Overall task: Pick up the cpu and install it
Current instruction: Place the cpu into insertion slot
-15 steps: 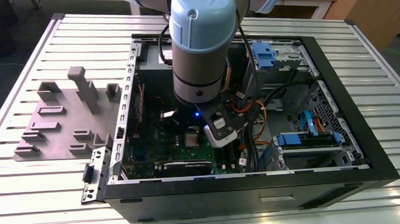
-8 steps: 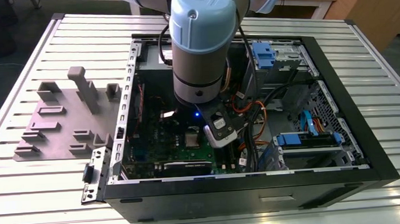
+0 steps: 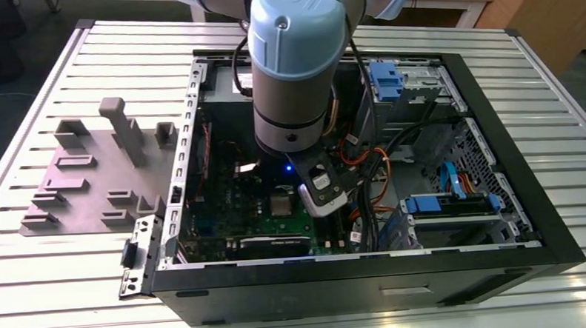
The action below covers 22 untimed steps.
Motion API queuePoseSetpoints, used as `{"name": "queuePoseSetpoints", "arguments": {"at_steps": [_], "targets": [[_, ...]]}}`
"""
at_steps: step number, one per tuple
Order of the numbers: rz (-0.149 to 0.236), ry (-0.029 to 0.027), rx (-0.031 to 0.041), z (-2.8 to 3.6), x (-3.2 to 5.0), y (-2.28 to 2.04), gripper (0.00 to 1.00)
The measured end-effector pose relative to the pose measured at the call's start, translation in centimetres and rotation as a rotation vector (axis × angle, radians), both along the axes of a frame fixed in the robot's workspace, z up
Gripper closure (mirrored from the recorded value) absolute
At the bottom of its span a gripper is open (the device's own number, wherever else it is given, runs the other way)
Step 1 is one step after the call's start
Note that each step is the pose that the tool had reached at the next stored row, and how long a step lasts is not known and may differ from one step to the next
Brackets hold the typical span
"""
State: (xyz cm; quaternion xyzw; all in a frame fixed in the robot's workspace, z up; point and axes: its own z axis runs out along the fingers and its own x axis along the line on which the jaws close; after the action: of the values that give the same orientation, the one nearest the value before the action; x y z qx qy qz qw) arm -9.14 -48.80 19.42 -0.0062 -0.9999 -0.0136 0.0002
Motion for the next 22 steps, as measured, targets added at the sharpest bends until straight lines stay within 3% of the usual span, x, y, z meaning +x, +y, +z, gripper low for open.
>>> {"name": "queuePoseSetpoints", "arguments": {"at_steps": [9, 11, 12, 22], "targets": [[0.000, 0.0000, 0.0008, -0.27, 0.00, 0.00, 0.49], [0.000, 0.0005, 0.0004, -0.27, -0.01, -0.01, 0.51], [0.000, 0.0003, 0.0004, -0.27, 0.00, -0.01, 0.57], [-0.004, 0.0000, 0.0049, -0.30, 0.00, 0.00, 0.57]]}}
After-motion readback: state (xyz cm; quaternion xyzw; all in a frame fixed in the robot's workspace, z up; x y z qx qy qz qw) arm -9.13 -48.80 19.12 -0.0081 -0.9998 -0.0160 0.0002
